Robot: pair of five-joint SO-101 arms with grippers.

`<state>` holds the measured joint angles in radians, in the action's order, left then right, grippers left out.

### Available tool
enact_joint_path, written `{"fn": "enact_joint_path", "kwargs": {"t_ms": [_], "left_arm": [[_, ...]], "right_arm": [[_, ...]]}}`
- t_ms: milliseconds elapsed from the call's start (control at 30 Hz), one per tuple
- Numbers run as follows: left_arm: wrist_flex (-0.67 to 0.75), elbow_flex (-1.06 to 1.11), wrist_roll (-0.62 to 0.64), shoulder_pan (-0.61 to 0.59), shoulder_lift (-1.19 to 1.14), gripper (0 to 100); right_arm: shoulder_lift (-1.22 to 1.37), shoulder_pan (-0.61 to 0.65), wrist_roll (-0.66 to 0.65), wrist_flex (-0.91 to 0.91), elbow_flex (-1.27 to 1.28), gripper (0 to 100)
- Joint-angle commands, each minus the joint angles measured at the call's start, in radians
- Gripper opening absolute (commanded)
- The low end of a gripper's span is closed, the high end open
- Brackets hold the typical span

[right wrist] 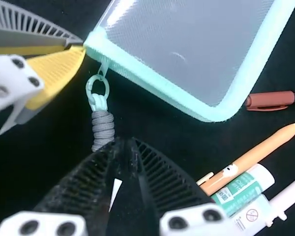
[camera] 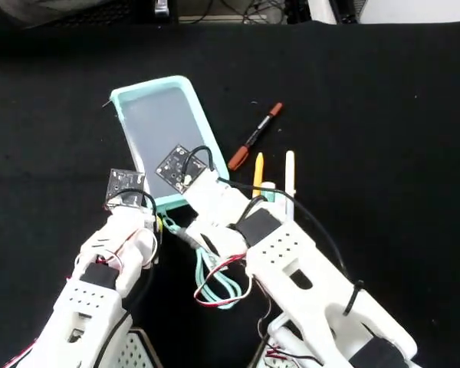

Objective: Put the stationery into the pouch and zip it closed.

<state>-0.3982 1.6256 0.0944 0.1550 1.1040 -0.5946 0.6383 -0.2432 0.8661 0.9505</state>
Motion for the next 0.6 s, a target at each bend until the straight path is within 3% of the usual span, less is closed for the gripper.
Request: {"fn": "enact_joint_path", "kwargs": {"t_ms": [0,133,300,567], "left_arm": [[0.011,-0.058,0.003,0.007,0.005,3],[0.015,-0.036,0.003,0.007,0.005,3],[0.018,-0.008,0.003,0.005,0.005,3],[0.020,-0.007,0.009,-0.114,0.005,3]], "right_arm": [[-0.038,-0.012,-0.023,0.011,-0.004,1.4],[-0.031,-0.012,-0.020,0.011,-0.002,4.2],[-0.031,0.026,0.061,-0.011,0.050,24.6],[-0.031,0.106,0.061,-0.066,0.114,19.9]]}}
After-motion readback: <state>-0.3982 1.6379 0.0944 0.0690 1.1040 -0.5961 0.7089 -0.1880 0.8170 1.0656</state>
